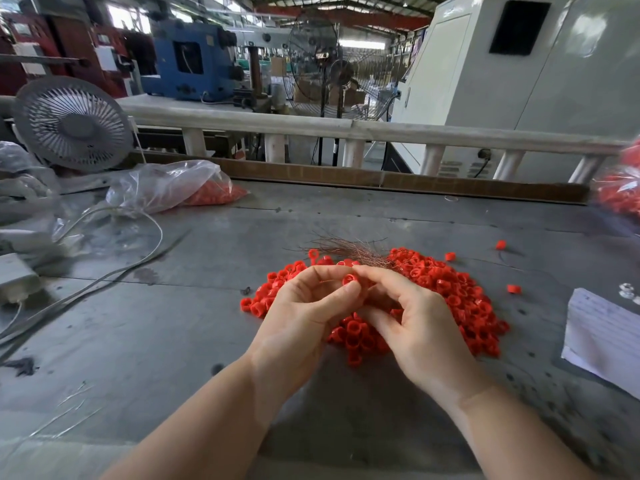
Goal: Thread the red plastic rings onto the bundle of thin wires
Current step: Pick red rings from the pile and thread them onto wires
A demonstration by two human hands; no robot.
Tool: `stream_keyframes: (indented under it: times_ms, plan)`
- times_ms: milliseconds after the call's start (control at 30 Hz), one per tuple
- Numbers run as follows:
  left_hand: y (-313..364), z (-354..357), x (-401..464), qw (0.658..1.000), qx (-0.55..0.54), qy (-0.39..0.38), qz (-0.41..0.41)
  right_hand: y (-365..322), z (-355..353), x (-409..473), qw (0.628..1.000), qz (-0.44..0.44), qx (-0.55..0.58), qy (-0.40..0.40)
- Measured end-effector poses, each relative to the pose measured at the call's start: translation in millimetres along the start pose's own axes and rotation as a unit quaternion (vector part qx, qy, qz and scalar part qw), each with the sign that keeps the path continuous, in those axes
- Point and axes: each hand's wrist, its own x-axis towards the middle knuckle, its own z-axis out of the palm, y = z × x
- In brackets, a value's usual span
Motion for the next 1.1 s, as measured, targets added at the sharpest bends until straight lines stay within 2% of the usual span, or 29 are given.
stream_keyframes:
  times_ms: [200,333,467,700,1100]
  plan:
    - [-2.3,-1.7,2.4,0.998,0.022,0.050,0.015,5.9,-2.5,0.5,0.998,0.012,-0.008,0.053]
    - [-3.4,-3.6,0.8,0.990,0.117,0.058,0.043,5.7,-0.6,0.3,0.998,-0.005,-0.010,0.059]
    - [-4.1,-2.2,0.2,0.982,0.169,0.060,0.055,3.8,-1.3,-1.7,0.997,-0.016,-0.017,0.067]
    - [0.5,4.0,-1.7,0.999,0.041,0.018,-0.005,4.5,-1.7,-1.5,0.996,0.009,0.012,0.083]
    - [2.8,5.6,-2.9,1.000,0.002,0.019,-0.021,4.5,-2.2,-1.7,0.996,0.000,0.025,0.089]
